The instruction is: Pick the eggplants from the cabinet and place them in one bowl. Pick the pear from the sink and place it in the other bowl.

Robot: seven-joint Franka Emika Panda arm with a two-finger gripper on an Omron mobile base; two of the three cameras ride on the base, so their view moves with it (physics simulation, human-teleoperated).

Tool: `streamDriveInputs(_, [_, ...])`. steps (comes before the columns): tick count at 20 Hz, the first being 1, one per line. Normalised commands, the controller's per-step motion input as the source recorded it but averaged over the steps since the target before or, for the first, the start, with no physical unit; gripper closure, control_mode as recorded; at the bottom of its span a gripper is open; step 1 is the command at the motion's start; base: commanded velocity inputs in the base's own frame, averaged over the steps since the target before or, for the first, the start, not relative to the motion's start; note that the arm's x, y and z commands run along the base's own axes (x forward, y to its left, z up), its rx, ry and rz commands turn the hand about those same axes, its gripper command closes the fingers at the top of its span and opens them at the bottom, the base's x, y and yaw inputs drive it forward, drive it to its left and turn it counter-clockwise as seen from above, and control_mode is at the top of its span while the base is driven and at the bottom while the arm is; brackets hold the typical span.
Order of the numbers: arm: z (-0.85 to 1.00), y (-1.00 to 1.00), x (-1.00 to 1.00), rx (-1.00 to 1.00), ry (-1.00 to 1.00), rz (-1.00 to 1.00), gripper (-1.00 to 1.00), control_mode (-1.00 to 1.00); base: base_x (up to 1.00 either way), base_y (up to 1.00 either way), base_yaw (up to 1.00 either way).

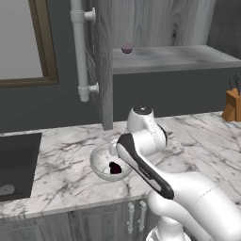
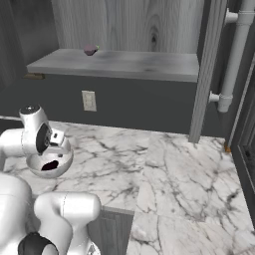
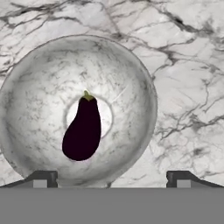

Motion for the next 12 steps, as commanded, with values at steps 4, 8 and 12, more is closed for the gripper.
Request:
streamDriveInputs(4, [0.57, -0.55, -0.43, -0.02, 0.00, 0.10, -1.00, -1.00, 0.00, 0.00, 0.00])
streamDriveInputs(8, [0.55, -0.21, -0.41, 0.00, 0.00, 0.00, -1.00, -1.00, 0.00, 0.00, 0.00])
streamDriveInputs(12, [0.85, -0.09, -0.12, 0.00, 0.00, 0.00, -1.00, -1.00, 0.00, 0.00, 0.00])
